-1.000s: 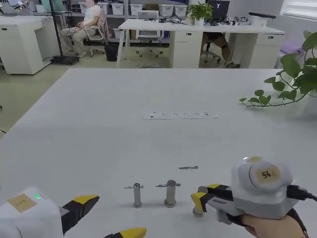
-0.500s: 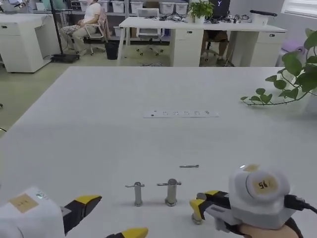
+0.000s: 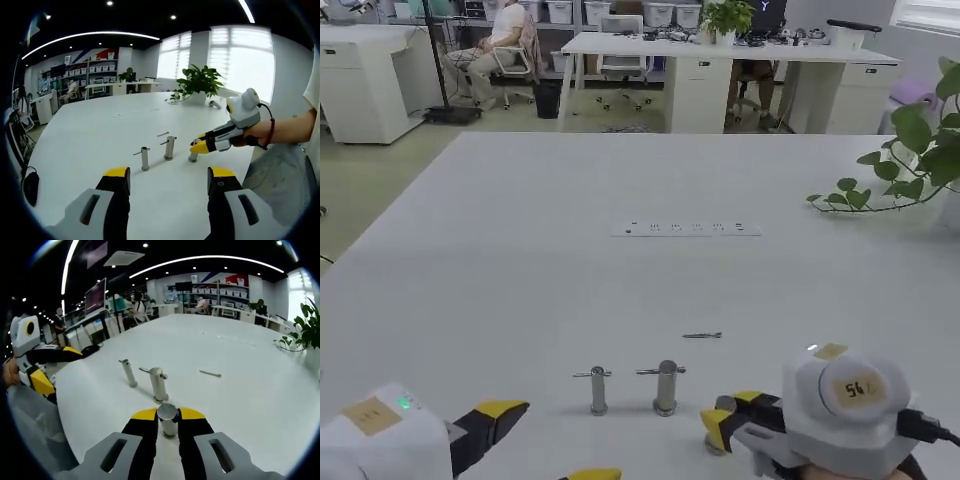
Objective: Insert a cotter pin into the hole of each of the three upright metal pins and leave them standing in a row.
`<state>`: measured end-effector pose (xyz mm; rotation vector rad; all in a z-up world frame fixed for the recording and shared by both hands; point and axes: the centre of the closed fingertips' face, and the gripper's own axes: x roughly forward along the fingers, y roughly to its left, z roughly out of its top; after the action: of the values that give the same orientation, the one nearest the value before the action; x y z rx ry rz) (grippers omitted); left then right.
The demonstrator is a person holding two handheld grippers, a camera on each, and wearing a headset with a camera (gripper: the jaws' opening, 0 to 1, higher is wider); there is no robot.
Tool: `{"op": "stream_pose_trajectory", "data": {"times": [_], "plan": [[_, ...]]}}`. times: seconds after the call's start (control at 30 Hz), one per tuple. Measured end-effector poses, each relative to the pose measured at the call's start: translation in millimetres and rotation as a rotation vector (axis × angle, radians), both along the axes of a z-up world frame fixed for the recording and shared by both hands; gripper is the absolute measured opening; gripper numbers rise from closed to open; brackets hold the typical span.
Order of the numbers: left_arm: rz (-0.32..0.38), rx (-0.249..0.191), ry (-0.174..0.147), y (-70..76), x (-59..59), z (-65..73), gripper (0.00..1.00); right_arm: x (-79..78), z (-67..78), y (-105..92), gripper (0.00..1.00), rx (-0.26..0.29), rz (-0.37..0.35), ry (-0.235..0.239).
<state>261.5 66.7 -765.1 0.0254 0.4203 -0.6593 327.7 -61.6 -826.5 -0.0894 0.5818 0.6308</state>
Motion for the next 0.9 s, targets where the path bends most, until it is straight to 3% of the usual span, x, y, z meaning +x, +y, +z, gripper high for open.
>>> {"op": "stream_pose_trajectory", "data": {"times": [0.13,0.3,0.67,0.9], "plan": [[0.0,-0.002,0.0,-0.7,-0.7,0.3,0.62,1.3,1.8,0.1,0.19,0.039,-0.024,0.001],[0.006,-0.001,0.002,0.3,-0.6,-0.6,0.62,-0.9,3.6,1.6,0.26,0.045,-0.013,0.004],[0.013,-0.003,0.004,0.8,1.5,-1.0,0.63,-1.7,25.5,-1.6,0.38,0.082,0.03,-0.012],[0.005,0.011,-0.004,-0.4,2.5,-1.7,0.66,2.8,36.5,-4.2,0.4,0.075,0.065,-0.012]]}}
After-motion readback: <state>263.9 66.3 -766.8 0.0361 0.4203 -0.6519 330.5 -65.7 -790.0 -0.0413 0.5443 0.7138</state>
